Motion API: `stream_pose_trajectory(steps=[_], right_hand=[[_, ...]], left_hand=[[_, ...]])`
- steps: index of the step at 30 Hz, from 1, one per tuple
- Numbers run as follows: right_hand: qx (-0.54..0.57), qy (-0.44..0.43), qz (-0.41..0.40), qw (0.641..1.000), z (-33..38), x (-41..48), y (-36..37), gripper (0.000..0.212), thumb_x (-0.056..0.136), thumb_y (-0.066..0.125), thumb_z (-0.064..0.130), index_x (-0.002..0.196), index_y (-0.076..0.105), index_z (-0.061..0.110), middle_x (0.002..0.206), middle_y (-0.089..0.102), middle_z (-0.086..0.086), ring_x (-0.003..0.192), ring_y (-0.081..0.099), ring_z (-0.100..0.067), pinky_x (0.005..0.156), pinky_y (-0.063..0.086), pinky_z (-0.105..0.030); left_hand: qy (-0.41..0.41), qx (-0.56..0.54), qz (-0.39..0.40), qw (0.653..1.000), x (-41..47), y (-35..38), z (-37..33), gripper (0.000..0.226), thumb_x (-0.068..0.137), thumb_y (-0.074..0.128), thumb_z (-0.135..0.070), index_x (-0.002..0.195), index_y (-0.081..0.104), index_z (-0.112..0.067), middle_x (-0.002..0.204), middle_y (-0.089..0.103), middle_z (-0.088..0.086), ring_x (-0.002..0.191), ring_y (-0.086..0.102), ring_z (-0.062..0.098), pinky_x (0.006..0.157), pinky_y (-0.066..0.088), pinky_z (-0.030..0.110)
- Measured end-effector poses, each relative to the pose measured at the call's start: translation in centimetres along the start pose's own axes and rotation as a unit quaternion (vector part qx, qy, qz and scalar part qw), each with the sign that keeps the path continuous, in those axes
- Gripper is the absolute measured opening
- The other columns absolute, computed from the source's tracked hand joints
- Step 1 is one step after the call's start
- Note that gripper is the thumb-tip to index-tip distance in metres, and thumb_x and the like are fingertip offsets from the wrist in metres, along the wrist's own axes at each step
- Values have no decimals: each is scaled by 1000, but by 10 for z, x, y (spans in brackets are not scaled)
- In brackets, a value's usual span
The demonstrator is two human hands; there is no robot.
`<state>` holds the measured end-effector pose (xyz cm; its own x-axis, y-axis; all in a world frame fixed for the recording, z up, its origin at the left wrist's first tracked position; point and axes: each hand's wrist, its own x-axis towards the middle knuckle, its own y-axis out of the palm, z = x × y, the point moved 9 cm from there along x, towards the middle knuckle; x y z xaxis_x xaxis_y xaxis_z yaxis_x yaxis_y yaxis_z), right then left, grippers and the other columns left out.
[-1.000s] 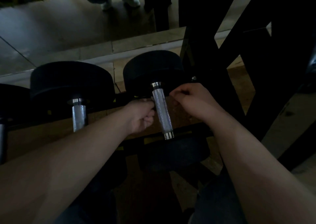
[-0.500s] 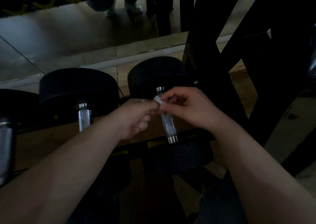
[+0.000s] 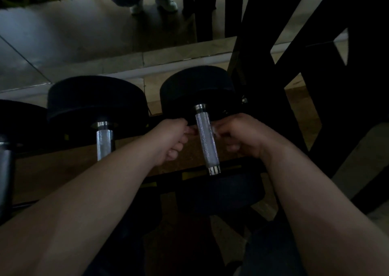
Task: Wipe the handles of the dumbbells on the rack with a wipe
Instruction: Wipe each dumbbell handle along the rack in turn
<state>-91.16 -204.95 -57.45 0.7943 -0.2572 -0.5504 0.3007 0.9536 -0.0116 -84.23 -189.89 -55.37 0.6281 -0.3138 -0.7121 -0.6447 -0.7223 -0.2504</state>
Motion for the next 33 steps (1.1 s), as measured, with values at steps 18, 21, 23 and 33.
stream_pose_trajectory(steps=[18,21,23,33], right_hand=[[-305,61,108,944,-17,-27,9,24,90,62,0,73,67,16,45,49,8,33,37,-1,35,27,-16],[-147,37,41,988,-2,-15,6,20,90,57,-8,81,69,6,46,51,4,31,36,-2,34,26,-14],[17,17,-23,999,9,-3,4,27,96,50,-6,94,72,9,60,60,0,33,41,0,33,27,-14],[-334,29,-6,942,7,-38,-2,5,83,76,11,81,78,14,54,62,7,54,52,-19,45,40,-24]], left_hand=[[156,427,17,890,15,2,-24,26,96,53,-12,110,72,-23,104,63,0,94,55,14,66,38,19],[166,461,11,872,17,7,-26,21,96,51,-17,80,60,-26,95,60,1,87,55,15,56,35,21],[173,451,6,875,18,8,-29,22,97,50,-20,76,56,-23,87,58,-1,78,55,13,54,35,24],[182,312,25,932,8,16,-38,17,95,50,-15,96,67,-16,84,61,-1,71,54,11,51,37,20]])
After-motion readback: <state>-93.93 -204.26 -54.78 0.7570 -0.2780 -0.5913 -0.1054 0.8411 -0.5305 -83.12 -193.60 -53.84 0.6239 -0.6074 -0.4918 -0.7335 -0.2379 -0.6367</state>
